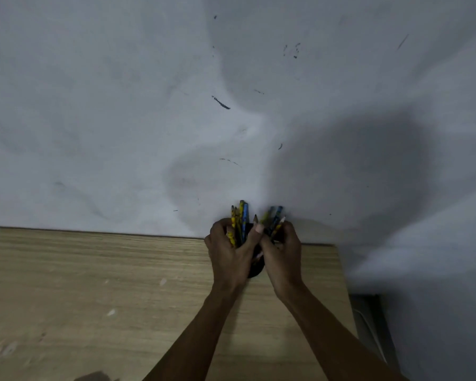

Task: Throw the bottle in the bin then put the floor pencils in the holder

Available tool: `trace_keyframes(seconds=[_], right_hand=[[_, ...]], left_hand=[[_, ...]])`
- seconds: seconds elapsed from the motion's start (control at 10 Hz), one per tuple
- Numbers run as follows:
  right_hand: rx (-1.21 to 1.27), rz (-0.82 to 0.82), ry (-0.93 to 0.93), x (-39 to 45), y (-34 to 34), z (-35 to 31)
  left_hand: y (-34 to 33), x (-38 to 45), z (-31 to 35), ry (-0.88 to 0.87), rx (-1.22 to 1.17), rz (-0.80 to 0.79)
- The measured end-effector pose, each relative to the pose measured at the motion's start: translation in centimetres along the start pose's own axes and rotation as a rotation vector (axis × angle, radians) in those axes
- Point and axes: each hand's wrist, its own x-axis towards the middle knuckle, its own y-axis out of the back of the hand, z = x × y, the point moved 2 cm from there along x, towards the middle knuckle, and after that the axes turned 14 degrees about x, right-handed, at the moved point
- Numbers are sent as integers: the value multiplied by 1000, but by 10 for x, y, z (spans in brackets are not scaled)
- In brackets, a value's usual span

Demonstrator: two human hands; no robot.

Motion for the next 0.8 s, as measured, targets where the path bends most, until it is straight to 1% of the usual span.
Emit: trace_keyframes(seconds=[0.2,0.4,0.5,0.6,0.7,0.8], right_hand=[[31,-19,-5,-5,8,2],[71,-28,-30,-10,16,3],[98,-46,-52,-12,17,4],[67,-45,-55,-13,20,4],[9,-35,-83,-17,25,1],[-67,10,-105,-19,34,1]], left_hand=[[0,0,0,54,55,-49],[7,-5,2,94,216,-195],[12,-7,1,89,204,-274],[15,-8,-3,73,154,-273],[23,-14,2,65,46,-276],[31,-22,11,108,-91,-253]])
